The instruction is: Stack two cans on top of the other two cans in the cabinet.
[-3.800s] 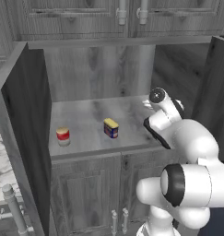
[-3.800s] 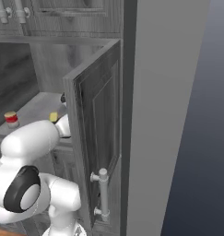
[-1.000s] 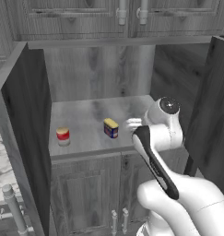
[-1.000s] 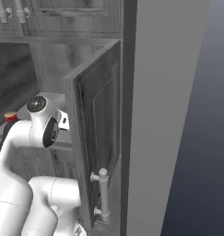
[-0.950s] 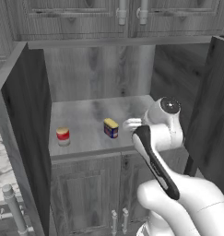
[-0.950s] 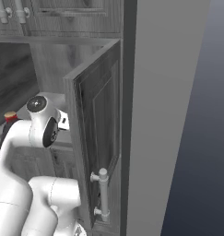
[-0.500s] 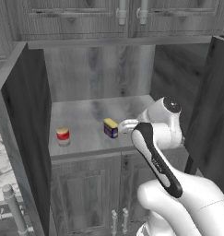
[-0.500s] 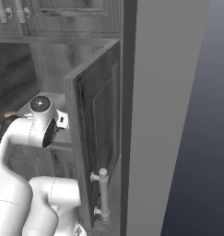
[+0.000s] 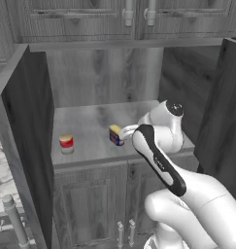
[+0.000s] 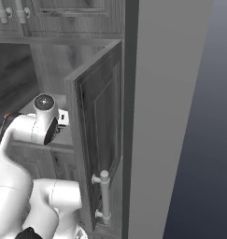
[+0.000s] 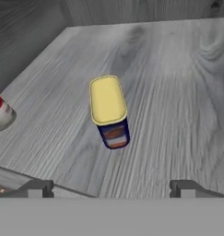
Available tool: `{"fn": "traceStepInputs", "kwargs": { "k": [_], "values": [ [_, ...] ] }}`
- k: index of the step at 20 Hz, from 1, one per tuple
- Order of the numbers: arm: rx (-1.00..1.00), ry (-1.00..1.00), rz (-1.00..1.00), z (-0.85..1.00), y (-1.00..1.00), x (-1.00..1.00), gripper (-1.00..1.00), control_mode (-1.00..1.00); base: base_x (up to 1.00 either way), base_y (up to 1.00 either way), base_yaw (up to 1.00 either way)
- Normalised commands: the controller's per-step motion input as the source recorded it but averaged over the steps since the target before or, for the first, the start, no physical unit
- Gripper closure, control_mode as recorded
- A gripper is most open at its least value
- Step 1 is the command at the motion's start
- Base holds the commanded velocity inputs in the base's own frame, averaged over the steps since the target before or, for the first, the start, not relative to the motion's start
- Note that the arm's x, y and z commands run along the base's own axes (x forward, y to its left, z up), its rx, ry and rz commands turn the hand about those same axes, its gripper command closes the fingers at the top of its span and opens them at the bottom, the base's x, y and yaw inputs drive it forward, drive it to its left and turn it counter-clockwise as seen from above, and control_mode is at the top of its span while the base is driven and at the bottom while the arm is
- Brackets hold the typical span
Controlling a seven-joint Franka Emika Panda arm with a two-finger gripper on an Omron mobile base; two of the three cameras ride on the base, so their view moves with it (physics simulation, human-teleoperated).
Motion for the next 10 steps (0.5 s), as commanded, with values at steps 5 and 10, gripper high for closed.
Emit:
{"fn": "traceStepInputs", "kwargs": {
  "k": [5, 10],
  "values": [
    [-0.08, 0.0, 0.04, -0.01, 0.23, 0.16, -1.0, -1.0, 0.0, 0.0, 0.0],
    [-0.09, 0.0, 0.02, -0.14, 0.1, 0.12, -1.0, -1.0, 0.0, 0.0, 0.0]
  ]
}}
